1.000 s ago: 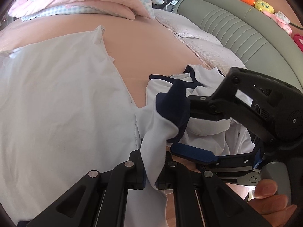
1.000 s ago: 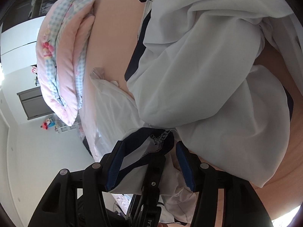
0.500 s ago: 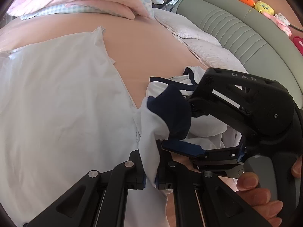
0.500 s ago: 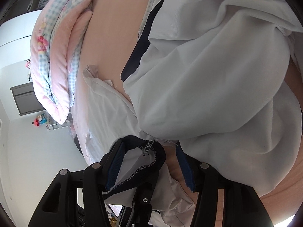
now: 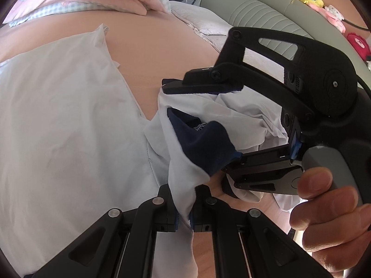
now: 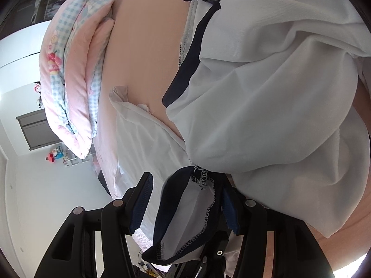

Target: Fold clothes

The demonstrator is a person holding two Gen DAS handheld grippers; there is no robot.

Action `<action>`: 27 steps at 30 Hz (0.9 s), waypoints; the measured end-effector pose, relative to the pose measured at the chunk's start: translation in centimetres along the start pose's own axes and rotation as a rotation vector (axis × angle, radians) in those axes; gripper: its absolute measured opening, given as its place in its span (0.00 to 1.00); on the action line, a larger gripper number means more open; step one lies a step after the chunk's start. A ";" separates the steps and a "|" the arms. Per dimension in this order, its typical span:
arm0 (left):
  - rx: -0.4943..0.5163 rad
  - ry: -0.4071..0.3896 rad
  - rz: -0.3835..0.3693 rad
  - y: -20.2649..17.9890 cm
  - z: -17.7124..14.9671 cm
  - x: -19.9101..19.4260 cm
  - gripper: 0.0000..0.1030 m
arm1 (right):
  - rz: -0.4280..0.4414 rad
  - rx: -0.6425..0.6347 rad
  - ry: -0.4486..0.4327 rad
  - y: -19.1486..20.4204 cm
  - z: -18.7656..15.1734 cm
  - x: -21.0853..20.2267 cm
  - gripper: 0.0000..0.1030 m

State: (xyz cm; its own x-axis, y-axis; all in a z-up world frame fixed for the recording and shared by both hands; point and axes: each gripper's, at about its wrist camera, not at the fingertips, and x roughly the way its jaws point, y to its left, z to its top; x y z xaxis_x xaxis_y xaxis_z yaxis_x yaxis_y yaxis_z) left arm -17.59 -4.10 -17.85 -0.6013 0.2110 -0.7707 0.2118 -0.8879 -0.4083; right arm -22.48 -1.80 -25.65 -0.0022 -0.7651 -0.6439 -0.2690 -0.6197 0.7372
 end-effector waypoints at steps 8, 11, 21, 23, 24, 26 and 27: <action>-0.009 0.017 -0.018 0.6 -0.4 0.2 0.04 | -0.058 -0.074 0.004 0.4 -0.2 0.8 0.52; -0.004 0.021 -0.018 0.5 -0.6 0.2 0.04 | -0.087 -0.124 -0.005 0.5 -0.3 0.8 0.26; -0.030 0.007 -0.042 1.0 -0.9 -0.5 0.04 | -0.047 -0.358 -0.054 4.3 -1.2 -0.1 0.08; -0.040 0.000 -0.050 1.3 -0.7 -1.0 0.04 | -0.052 -0.410 -0.057 5.6 -1.6 0.0 0.08; -0.047 -0.005 -0.052 1.5 -0.6 -1.2 0.04 | -0.043 -0.429 -0.053 6.1 -1.9 0.1 0.08; -0.074 -0.011 -0.074 2.1 -0.5 -1.7 0.04 | -0.035 -0.462 -0.044 7.2 -2.2 0.5 0.08; -0.088 -0.014 -0.085 2.5 -0.4 -1.9 0.04 | -0.046 -0.480 -0.044 7.7 -2.4 0.7 0.08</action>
State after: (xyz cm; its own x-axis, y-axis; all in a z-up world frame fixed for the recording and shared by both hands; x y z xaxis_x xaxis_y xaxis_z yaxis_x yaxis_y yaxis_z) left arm -15.59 -6.51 -17.59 -0.6307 0.2780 -0.7246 0.2258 -0.8275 -0.5140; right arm -22.28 -7.55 -19.93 -0.0441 -0.7331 -0.6787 0.2053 -0.6716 0.7119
